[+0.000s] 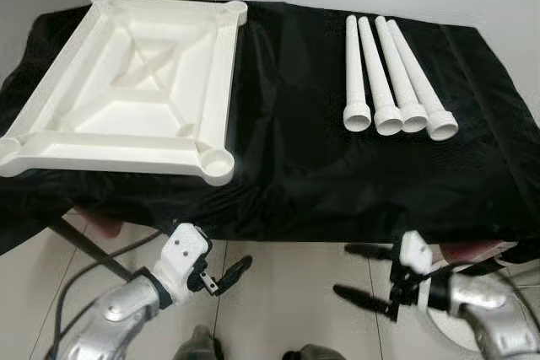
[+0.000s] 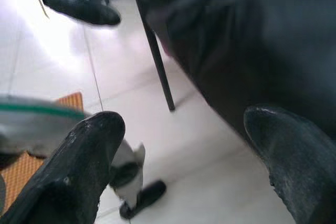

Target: Building children table

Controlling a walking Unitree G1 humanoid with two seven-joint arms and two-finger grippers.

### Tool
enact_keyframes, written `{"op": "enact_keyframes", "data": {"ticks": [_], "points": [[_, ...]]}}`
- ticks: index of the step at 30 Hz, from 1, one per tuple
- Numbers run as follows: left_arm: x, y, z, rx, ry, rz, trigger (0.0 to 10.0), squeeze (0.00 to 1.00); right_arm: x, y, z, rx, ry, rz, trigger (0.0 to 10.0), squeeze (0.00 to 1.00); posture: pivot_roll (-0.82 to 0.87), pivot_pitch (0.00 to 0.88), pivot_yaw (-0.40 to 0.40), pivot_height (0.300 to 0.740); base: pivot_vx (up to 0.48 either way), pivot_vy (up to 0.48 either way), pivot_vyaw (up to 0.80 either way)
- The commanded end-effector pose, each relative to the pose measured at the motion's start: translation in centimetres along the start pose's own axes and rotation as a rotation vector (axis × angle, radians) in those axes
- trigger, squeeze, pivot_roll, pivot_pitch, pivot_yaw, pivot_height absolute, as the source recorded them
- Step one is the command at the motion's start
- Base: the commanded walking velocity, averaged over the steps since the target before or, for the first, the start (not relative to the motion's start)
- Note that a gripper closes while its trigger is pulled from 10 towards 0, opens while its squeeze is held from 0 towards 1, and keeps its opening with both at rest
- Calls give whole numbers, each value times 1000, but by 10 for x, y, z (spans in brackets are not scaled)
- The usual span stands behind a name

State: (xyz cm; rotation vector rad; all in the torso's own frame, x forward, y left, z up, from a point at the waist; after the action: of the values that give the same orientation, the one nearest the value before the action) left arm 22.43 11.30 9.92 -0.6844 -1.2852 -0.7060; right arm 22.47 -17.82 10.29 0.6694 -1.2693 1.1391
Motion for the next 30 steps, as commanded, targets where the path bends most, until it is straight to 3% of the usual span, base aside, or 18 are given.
{"op": "enact_keyframes", "data": {"ticks": [1, 3, 4, 5, 6, 7, 8, 10, 17, 20, 21, 23, 28, 30], "points": [[3, -28, 3, -321, 33, 20, 10000, 0, 7, -2, 2, -3, -26, -6, 10000, 0, 19, 88, -15, 740, 0, 0, 0], [24, -30, 5, -333, -18, 43, 10000, 0, 22, -8, 1, -11, -64, 21, 10000, 0, 21, 84, -12, 740, 0, 0, 0], [24, -30, 5, -333, -18, 43, 10000, 0, 22, -8, 1, -11, -64, 21, 10000, 0, 21, 84, -12, 740, 0, 0, 0], [41, -27, 4, -316, -67, 49, 10000, 0, 31, -14, -2, -35, -96, 41, 10000, 0, 23, 83, -12, 740, 0, 0, 0], [41, -27, 4, -316, -67, 49, 10000, 0, 31, -14, -2, -35, -96, 41, 10000, 0, 23, 83, -12, 740, 0, 0, 0], [70, -18, -1, -255, -161, 62, 10000, 0, 49, -35, -10, -178, -189, 75, 10000, 0, 25, 72, -15, 740, 0, 0, 0], [70, -18, -1, -255, -161, 62, 10000, 0, 49, -35, -10, -178, -189, 75, 10000, 0, 25, 72, -15, 740, 0, 0, 0], [83, -9, -8, -181, -203, 74, 10000, 0, 59, -53, -15, -308, -252, 46, 10000, 0, 27, 66, -17, 740, 0, 0, 0], [90, 1, -16, -71, -192, 83, 10000, 0, 71, -68, -17, -439, -306, -8, 10000, 0, 28, 57, -17, 740, 0, 0, 0], [101, 35, -38, 192, -245, 86, 10000, 0, 81, -101, -28, -732, -346, -49, 10000, 0, 23, 27, -9, 740, 0, 0, 0], [101, 35, -38, 192, -245, 86, 10000, 0, 81, -101, -28, -732, -346, -49, 10000, 0, 23, 27, -9, 740, 0, 0, 0], [108, 49, -49, 305, -280, 122, 10000, 0, 84, -114, -31, -869, -334, -41, 10000, 0, 16, 5, -3, 740, 0, 0, 0], [118, 62, -60, 436, -315, 135, 10000, 0, 87, -123, -32, -1002, -335, -38, 10000, 0, 11, 0, 5, 740, 0, 0, 0], [118, 62, -60, 436, -315, 135, 10000, 0, 87, -123, -32, -1002, -335, -38, 10000, 0, 11, 0, 5, 740, 0, 0, 0]]}}
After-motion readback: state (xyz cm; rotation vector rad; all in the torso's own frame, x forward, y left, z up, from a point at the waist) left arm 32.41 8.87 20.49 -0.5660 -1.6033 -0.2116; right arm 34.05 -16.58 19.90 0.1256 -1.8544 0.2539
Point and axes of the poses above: a point about 5 cm out from each wrist's last joint towards the gripper, its own z axis pointing back from the gripper into the wrist, its own x axis along the axis of the wrist's last joint, y = z × x, the point moved 3 cm from there along -z, pointing out of the wrist towards the gripper, and after that the axes turned 8 degrees about z, right-handed, at the moved point
